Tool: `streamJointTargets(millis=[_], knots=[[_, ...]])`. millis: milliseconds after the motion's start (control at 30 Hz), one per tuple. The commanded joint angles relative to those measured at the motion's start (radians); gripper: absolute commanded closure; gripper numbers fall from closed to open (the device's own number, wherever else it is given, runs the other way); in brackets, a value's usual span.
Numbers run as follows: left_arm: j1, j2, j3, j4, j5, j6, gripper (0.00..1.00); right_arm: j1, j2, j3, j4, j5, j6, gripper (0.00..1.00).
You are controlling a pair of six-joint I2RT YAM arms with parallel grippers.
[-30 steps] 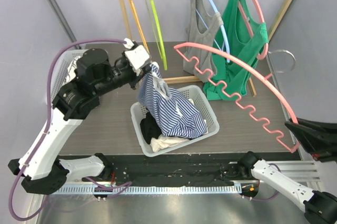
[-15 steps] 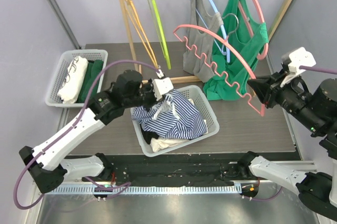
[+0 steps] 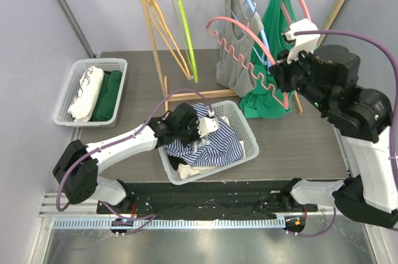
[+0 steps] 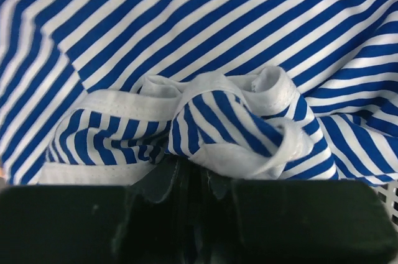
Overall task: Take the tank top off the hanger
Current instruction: Place the tank top in the bin.
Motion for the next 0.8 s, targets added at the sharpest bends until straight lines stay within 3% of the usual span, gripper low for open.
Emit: streamJointTargets(millis=[0,133,233,367,467,600,667,767], knots=[[-0.029,0.044,-0.061,0.086,-0.011,0.022,0.82,0.003,0.047,0.094,0.104,0.072,0.011,0.99],[-0.041,0.082,-0.113,0.06,-0.01,0.078,0.7,0.003,0.109,0.127,0.13,0.059,0.019,0.99],[-0.043,0.126,-0.104,-0.021,-0.057,0.104,0.67,0.004,0.125,0.151,0.151,0.024,0.028,0.99],[-0.028,0.194,-0.107,-0.065,-0.114,0.17,0.7,0.004,0.143,0.162,0.186,0.003,0.036,0.99],[-0.005,0.177,-0.134,-0.031,-0.113,0.202,0.75,0.006,0.153,0.165,0.222,-0.013,0.04,0.99],[-0.002,0.136,-0.156,-0.032,-0.154,0.207,0.74,0.006,0.194,0.188,0.254,-0.01,0.034,0.99],[-0.002,0.119,-0.148,-0.044,-0.159,0.206,0.68,0.008,0.202,0.19,0.269,-0.01,0.033,0.99],[-0.002,0.088,-0.122,-0.068,-0.166,0.207,0.41,0.008,0.226,0.2,0.297,-0.002,0.024,0.99]])
